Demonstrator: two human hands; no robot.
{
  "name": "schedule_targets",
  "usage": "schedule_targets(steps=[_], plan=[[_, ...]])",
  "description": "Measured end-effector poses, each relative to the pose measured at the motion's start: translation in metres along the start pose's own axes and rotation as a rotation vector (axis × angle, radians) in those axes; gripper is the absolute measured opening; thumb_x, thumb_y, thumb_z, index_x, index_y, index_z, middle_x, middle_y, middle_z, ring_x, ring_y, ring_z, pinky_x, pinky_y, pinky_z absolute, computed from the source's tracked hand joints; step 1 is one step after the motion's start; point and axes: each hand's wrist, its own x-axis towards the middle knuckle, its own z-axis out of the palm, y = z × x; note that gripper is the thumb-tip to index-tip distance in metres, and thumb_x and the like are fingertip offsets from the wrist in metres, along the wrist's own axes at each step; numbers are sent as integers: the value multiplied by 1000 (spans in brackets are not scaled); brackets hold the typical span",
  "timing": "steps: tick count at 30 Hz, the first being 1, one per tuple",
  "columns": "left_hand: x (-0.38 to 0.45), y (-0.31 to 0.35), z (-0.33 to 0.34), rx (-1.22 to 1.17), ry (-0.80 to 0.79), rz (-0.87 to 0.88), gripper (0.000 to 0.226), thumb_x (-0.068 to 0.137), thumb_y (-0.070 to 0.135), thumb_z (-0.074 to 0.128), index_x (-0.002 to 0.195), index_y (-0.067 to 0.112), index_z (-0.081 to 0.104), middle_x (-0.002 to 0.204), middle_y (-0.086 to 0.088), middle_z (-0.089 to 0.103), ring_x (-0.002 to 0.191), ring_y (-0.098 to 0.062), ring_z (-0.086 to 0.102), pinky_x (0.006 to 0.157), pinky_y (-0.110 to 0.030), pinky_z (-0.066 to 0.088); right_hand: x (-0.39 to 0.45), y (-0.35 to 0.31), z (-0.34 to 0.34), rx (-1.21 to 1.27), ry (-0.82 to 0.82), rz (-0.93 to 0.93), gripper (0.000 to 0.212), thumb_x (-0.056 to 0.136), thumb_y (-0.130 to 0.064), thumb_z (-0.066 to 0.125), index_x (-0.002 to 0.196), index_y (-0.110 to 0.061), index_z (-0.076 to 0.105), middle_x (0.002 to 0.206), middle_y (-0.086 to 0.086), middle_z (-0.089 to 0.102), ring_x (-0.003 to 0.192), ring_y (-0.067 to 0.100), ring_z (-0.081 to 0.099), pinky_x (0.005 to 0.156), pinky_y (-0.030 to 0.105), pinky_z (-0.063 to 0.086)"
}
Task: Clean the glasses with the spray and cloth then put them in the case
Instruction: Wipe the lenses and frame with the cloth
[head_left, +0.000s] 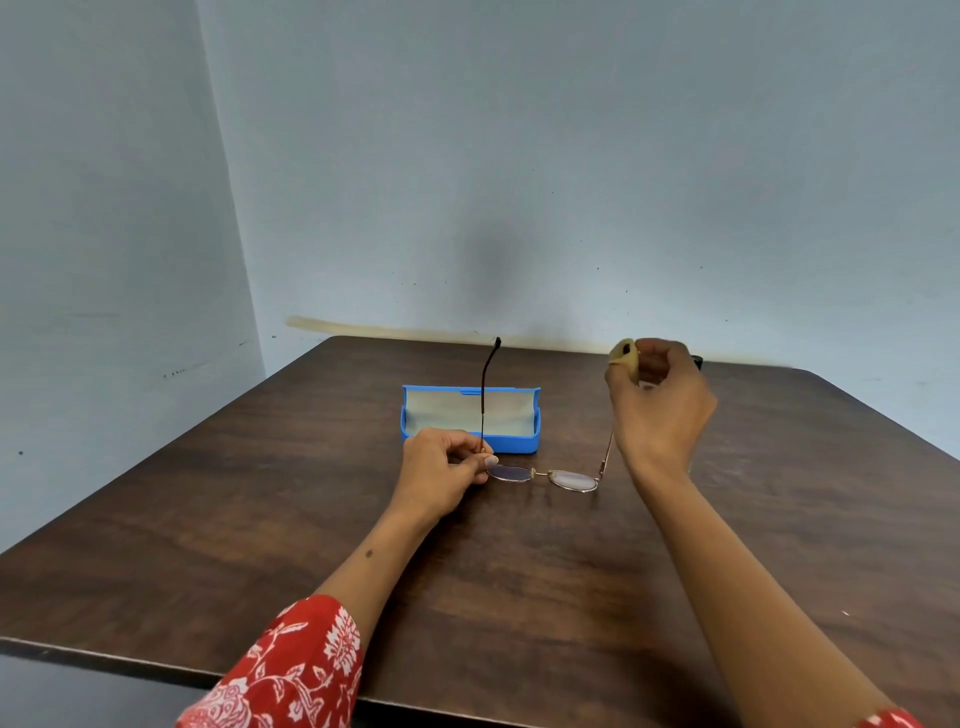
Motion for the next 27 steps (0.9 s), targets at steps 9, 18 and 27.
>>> schedule_targets(steps=[9,18,27], plan=[[0,1,-1,-21,-17,-28,8,79,7,71,87,9,72,76,-2,71,63,-8,67,62,-13,54,-4,-28,-3,190,92,-102,18,85,-24,65,100,-14,65,89,-6,70,83,7,63,79,28,50],[0,0,0,-62,11,-11,6,78,3,72,83,5,72,73,-5,70,56,-7,65,62,-15,54,-52,-22,24,49,-371,-118,11,81,-17,69,91,-19,70,79,-13,69,75,-1,64,75,21,52],[0,-2,-4,12,-8,54,15,83,-1,63,88,8,73,71,-5,70,57,-3,66,63,-16,56,-67,8,52,-105,-578,16,19,74,-16,76,92,-16,72,82,-5,71,77,7,66,79,31,56]])
